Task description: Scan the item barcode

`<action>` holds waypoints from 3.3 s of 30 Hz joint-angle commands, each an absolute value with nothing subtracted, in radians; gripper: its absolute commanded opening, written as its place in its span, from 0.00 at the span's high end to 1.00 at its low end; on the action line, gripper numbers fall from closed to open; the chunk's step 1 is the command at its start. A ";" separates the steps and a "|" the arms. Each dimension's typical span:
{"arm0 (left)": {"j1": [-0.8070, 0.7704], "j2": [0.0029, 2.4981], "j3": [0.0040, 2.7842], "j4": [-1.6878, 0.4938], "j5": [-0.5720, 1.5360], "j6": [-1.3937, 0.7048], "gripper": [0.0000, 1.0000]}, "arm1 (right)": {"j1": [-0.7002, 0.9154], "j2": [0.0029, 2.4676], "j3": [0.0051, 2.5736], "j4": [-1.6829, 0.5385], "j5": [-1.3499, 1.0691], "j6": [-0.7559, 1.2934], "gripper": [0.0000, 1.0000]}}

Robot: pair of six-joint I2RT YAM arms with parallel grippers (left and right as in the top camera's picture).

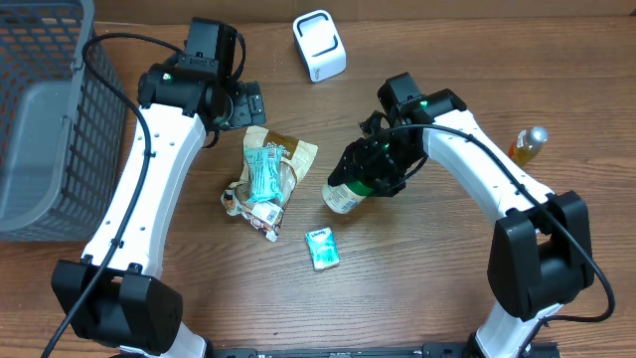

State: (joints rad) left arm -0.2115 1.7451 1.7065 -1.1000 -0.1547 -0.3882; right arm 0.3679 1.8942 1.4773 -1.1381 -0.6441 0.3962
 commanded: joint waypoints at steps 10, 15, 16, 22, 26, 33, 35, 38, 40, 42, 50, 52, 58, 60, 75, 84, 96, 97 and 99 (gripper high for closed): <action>-0.216 1.733 1.723 -1.100 -0.164 -0.373 0.00 | 0.315 1.852 1.593 -1.159 -0.839 0.393 0.89; -0.216 1.733 1.723 -1.100 -0.164 -0.373 0.00 | 0.264 1.852 1.677 -1.219 -0.842 0.392 0.91; -0.216 1.733 1.723 -1.100 -0.164 -0.373 0.00 | 0.256 1.852 1.689 -1.227 -0.839 0.392 0.91; -0.216 1.733 1.723 -1.100 -0.164 -0.373 0.00 | 0.229 1.852 1.704 -1.264 -0.839 0.374 0.91; -0.216 1.733 1.723 -1.100 -0.164 -0.373 0.00 | 0.228 1.852 1.704 -1.271 -0.839 0.319 0.91; -0.216 1.733 1.723 -1.100 -0.164 -0.373 0.00 | 0.223 1.852 1.725 -1.275 -0.839 0.309 0.91; -0.216 1.733 1.723 -1.100 -0.164 -0.373 0.00 | 0.220 1.852 1.748 -1.289 -0.831 0.309 0.91; -0.216 1.733 1.723 -1.100 -0.164 -0.373 0.00 | 0.217 1.852 1.811 -1.322 -0.782 0.308 0.91; -0.216 1.733 1.723 -1.100 -0.164 -0.373 0.00 | 0.217 1.852 1.836 -1.331 -0.758 0.309 0.91; -0.216 1.733 1.723 -1.100 -0.164 -0.373 0.00 | 0.217 1.852 1.862 -1.338 -0.735 0.309 0.90; -0.216 1.733 1.723 -1.100 -0.164 -0.373 0.00 | 0.217 1.852 1.879 -1.333 -0.704 0.302 0.91; -0.216 1.733 1.723 -1.100 -0.164 -0.373 0.00 | 0.217 1.852 1.879 -1.323 -0.697 0.292 0.91; -0.216 1.733 1.723 -1.100 -0.164 -0.373 0.00 | 0.217 1.852 1.879 -1.203 -0.700 0.429 0.92; -0.216 1.733 1.723 -1.100 -0.164 -0.373 0.00 | 0.224 1.852 1.879 -1.114 -0.698 0.442 0.92; -0.216 1.733 1.723 -1.100 -0.164 -0.373 0.00 | 0.440 1.907 1.869 -0.410 0.133 0.139 0.96; -0.218 1.733 1.723 -1.100 -0.164 -0.373 0.00 | 0.454 2.081 1.869 -0.080 0.209 0.121 0.95; -0.217 1.733 1.723 -1.100 -0.164 -0.373 0.00 | 0.448 2.307 1.869 0.221 0.179 0.122 0.93; -0.218 1.733 1.723 -1.100 -0.164 -0.373 0.00 | 0.448 2.318 1.869 0.239 0.179 0.122 0.95; -0.217 1.733 1.723 -1.100 -0.164 -0.373 0.00 | 0.445 2.330 1.869 0.270 0.179 0.122 0.96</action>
